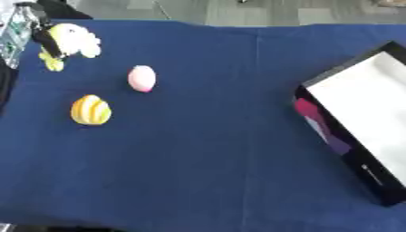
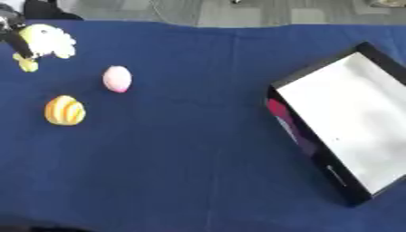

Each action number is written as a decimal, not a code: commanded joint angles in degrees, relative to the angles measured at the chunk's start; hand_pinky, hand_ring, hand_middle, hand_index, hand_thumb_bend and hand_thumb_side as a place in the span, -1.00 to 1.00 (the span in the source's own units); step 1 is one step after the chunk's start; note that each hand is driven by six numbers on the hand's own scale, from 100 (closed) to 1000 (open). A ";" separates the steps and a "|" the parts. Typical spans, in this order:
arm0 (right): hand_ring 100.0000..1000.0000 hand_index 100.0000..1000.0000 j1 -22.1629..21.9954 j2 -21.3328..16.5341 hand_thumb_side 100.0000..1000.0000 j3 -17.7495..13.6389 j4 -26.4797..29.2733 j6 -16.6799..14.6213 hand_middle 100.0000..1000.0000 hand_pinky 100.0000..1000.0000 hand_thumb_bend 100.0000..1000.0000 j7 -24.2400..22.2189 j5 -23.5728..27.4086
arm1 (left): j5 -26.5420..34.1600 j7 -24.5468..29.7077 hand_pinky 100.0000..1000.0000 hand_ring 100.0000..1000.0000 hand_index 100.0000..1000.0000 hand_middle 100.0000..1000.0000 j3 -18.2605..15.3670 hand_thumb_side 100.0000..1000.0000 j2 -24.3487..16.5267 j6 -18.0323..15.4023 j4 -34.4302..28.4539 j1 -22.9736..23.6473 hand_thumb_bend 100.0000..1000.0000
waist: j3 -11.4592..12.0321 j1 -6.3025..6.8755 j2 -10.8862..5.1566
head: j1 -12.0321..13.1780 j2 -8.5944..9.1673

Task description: Pick up the objects with one hand, pass them to the other hand, and then place them into the box on the other side of the table.

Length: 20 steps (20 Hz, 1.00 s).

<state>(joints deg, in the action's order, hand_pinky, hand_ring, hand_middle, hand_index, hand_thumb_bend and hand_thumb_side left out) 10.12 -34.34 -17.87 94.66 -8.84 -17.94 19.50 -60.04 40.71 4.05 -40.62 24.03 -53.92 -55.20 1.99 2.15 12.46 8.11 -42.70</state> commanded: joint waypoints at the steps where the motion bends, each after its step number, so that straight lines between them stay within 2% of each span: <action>1: 1.00 1.00 0.97 -2.73 -0.03 -0.23 0.88 -0.29 1.00 1.00 -1.00 0.01 0.95 | 2.69 -0.84 0.50 0.41 0.05 0.16 0.66 -1.00 -3.49 0.44 -6.16 0.06 -0.56 | 0.11 -0.59 -1.38 | -0.51 0.48; 5: 1.00 1.00 2.95 -3.91 -0.06 0.81 1.30 -0.33 1.00 1.00 -1.00 -0.28 2.44 | 7.84 -3.25 0.50 0.40 0.04 0.12 2.02 -1.00 -3.54 1.37 -12.74 1.83 -0.74 | 0.17 -0.62 -1.76 | -1.83 0.61; 8: 1.00 1.00 5.89 -5.55 -0.08 2.47 1.53 -0.52 1.00 1.00 -1.00 -0.72 4.06 | 13.13 -6.03 0.49 0.40 0.04 0.09 3.12 -1.00 -2.39 2.73 -17.41 3.43 -0.92 | 0.20 -0.69 -2.16 | -3.08 0.39; 11: 1.00 1.00 9.04 -7.05 -0.09 4.37 1.16 -0.57 1.00 1.00 -1.00 -1.34 5.10 | 17.60 -8.62 0.48 0.40 0.04 0.08 4.63 -1.00 -1.30 4.15 -20.22 4.90 -1.00 | 0.16 -0.74 -2.48 | -3.98 0.19; 14: 1.00 1.00 12.35 -8.15 -0.12 6.42 0.41 -0.45 1.00 1.00 -1.00 -2.36 4.96 | 20.81 -11.55 0.48 0.40 0.04 0.06 5.58 -1.00 0.08 5.57 -22.14 6.37 -1.00 | 0.12 -0.75 -2.76 | -4.52 -0.07; 20: 1.00 1.00 19.82 -8.74 -0.32 11.18 -2.79 -0.43 1.00 1.00 -1.00 -5.57 2.42 | 25.26 -17.96 0.47 0.39 0.03 0.04 6.91 -1.00 3.54 6.99 -25.60 9.51 -1.00 | 0.13 -0.89 -3.09 | -5.37 -0.08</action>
<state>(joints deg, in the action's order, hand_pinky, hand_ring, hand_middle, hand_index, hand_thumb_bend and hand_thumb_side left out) 28.86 -40.71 -7.18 92.01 -9.12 -22.75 22.51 -35.63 24.08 11.05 -36.36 30.86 -77.85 -44.99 2.11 2.12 11.67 3.00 -42.77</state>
